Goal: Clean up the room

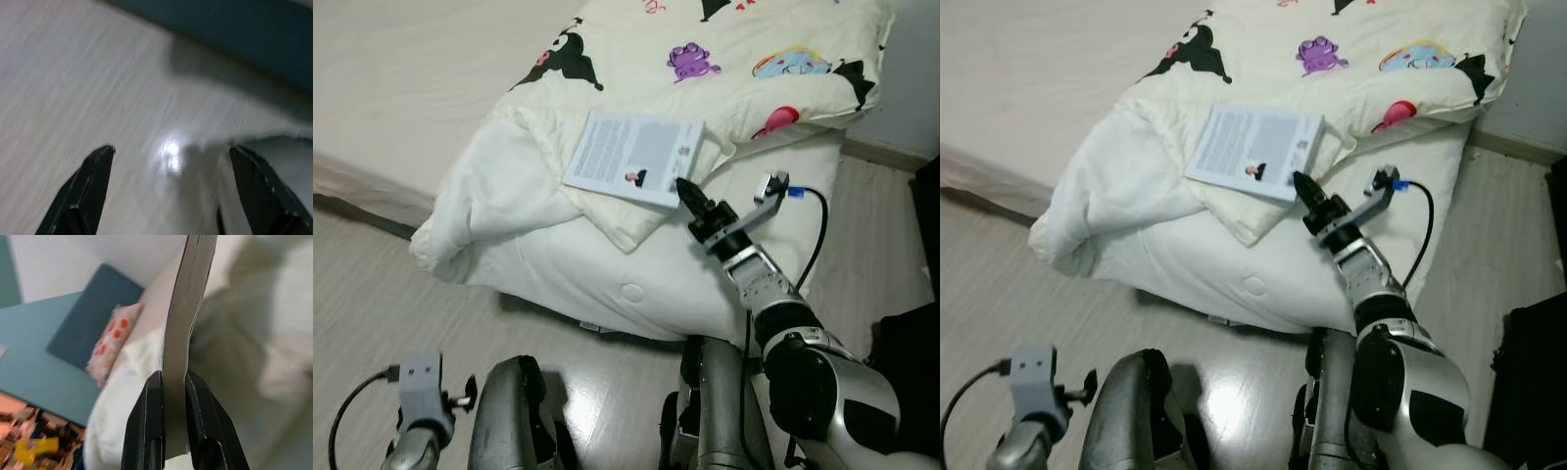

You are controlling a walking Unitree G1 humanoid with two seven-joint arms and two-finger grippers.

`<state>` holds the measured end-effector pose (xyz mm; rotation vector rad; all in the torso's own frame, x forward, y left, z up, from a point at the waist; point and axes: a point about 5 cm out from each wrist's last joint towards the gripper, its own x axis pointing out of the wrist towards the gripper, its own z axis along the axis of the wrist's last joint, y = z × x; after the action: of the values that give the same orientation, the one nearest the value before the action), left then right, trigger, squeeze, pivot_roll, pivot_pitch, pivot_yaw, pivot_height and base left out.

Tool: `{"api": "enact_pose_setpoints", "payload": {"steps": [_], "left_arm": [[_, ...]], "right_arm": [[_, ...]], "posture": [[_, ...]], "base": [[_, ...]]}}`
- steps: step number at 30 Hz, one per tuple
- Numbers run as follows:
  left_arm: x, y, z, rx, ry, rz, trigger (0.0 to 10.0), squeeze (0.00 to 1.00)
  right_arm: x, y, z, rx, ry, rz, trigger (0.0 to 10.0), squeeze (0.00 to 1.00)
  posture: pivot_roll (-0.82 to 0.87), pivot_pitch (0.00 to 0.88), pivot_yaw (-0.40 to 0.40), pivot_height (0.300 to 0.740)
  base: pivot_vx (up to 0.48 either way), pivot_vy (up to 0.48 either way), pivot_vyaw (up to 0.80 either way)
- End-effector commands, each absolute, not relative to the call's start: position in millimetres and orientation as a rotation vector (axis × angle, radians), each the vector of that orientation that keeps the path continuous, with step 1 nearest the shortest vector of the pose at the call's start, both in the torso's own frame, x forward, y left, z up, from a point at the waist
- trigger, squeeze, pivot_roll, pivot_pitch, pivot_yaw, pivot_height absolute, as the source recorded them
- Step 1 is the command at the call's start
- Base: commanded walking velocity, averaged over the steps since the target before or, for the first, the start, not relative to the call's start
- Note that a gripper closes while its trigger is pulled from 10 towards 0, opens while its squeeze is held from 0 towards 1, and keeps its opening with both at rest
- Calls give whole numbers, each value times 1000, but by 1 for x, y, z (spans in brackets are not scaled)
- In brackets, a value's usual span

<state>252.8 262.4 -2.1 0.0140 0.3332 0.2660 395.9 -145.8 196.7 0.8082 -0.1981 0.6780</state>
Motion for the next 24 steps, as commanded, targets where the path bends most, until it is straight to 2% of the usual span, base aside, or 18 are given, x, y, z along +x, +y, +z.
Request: {"api": "enact_pose_setpoints", "payload": {"steps": [1,9,12,13,14,21,22,23,24], "left_arm": [[241,263,-15,-12,410,292,10000,0],[260,259,-3,-78,355,307,10000,0],[286,259,24,-161,226,317,10000,0],[286,259,24,-161,226,317,10000,0],[304,266,48,-257,114,347,10000,0],[325,269,79,-417,-23,327,10000,0],[338,261,94,-548,-87,241,10000,0],[338,261,94,-548,-87,241,10000,0],[347,252,106,-655,-144,151,10000,0]], "right_arm": [[395,-137,205,808,-243,753,0,0],[391,-135,207,794,-285,784,0,0],[387,-137,209,794,-320,806,0,0],[387,-137,209,794,-320,806,0,0],[384,-139,213,793,-354,818,0,0],[381,-143,221,807,-401,838,0,0],[379,-144,227,815,-427,859,0,0],[379,-144,227,815,-427,859,0,0],[378,-144,233,822,-450,878,0,0]], "posture": [[7,267,9,535],[-7,234,12,535],[-24,217,5,535],[-24,217,5,535],[-34,205,0,535],[-39,192,-4,535],[-42,184,-4,535],[-42,184,-4,535],[-44,179,-4,535]], "base": [[0,0,0],[0,0,0],[0,0,0],[0,0,0],[0,0,0],[0,0,0],[0,0,0],[0,0,0],[0,0,0]]}}
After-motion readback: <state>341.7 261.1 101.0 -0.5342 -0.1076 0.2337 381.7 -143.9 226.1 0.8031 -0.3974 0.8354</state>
